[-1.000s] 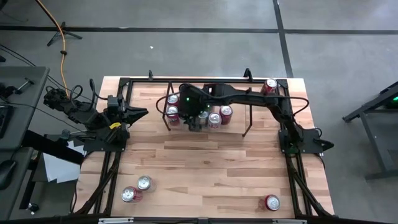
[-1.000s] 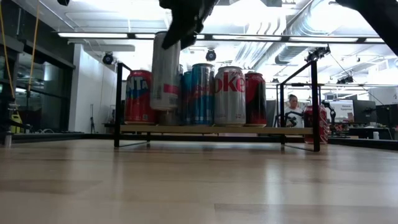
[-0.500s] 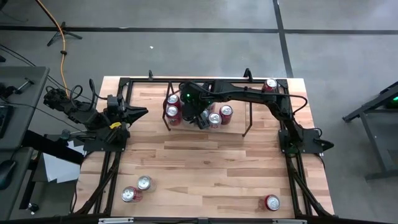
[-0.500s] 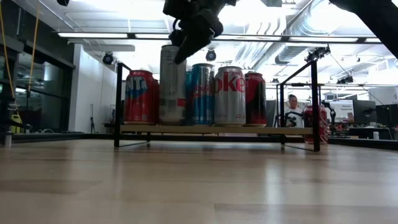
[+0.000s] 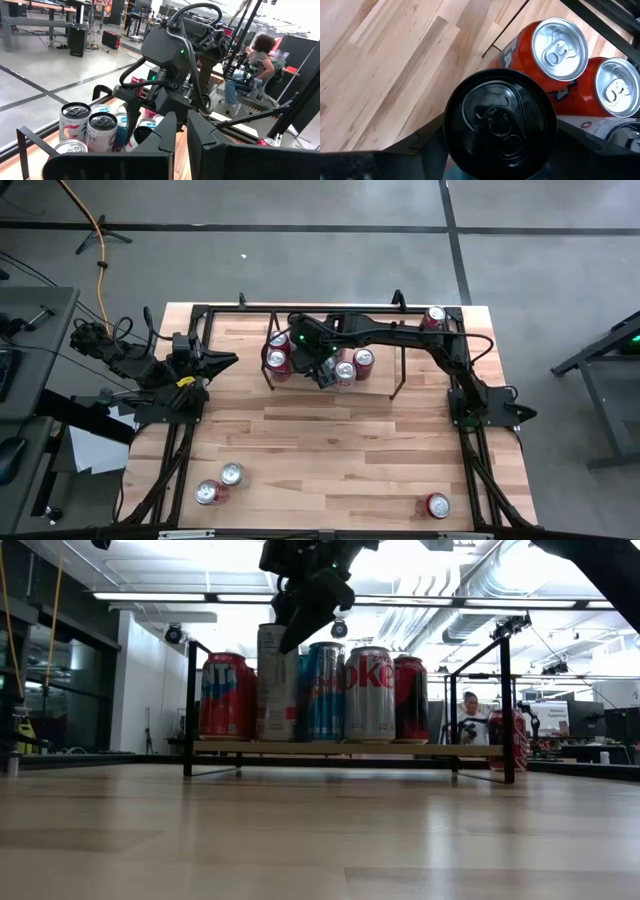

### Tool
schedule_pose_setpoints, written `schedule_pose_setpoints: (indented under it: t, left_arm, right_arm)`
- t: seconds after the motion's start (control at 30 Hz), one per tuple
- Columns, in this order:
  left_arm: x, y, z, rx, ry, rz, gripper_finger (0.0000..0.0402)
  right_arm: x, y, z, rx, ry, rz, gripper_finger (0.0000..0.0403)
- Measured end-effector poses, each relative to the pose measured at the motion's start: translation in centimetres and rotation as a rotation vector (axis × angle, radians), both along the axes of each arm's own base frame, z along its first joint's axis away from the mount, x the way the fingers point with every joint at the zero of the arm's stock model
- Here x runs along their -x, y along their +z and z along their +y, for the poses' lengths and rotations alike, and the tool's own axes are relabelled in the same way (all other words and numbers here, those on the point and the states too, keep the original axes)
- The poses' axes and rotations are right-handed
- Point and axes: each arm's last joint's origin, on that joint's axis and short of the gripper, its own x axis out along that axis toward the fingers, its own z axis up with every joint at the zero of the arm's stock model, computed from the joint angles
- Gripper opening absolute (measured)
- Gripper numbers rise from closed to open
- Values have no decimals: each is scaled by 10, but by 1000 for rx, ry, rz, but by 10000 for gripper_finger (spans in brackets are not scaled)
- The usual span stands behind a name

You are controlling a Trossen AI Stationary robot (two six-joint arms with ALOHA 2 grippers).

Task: Place canned beverage on shelf
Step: Put the white-pink soda can on the shelf aligned with the other white-pink soda cans

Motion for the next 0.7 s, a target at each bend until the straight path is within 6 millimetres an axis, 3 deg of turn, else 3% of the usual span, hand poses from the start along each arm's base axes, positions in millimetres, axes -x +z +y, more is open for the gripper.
schedule_pose_setpoints:
  t: [0.57,0.7]
  left_arm:
    - [0,0,0,-3,0,1,0]
    - [0,0,0,-3,0,1,0]
  right_arm:
    - [0,0,1,-38,11,-3,258]
    - [0,0,1,-38,11,-3,273]
